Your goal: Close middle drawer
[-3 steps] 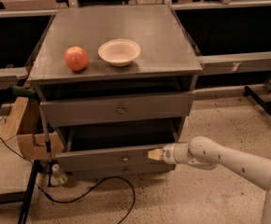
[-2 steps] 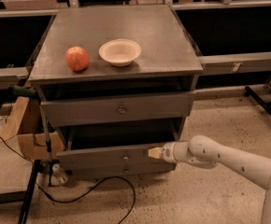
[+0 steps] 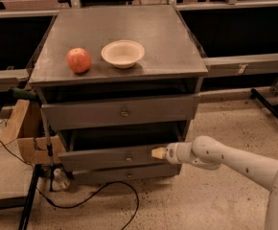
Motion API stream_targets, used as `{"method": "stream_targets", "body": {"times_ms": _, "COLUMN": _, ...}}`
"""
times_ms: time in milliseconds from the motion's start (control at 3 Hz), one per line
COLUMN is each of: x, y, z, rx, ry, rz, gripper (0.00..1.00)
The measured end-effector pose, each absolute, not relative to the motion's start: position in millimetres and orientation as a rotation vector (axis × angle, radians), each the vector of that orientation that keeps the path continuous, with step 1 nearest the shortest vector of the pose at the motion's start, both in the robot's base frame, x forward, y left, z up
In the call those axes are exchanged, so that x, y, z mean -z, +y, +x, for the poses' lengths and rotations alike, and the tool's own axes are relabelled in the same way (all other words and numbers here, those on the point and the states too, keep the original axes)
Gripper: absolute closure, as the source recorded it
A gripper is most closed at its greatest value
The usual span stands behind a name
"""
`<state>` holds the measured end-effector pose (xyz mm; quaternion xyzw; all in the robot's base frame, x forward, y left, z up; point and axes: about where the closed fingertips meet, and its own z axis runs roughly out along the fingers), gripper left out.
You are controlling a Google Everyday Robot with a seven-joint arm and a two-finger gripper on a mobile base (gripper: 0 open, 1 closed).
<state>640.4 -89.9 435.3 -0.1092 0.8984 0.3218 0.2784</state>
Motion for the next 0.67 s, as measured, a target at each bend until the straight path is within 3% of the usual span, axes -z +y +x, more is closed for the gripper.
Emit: {"method": "stream_targets", "body": {"times_ms": 667, "x": -437.7, "y": -87.4, "z": 654.0, "rx": -0.842, "ry": 2.399, "rz": -0.283, "gripper": 1.00}}
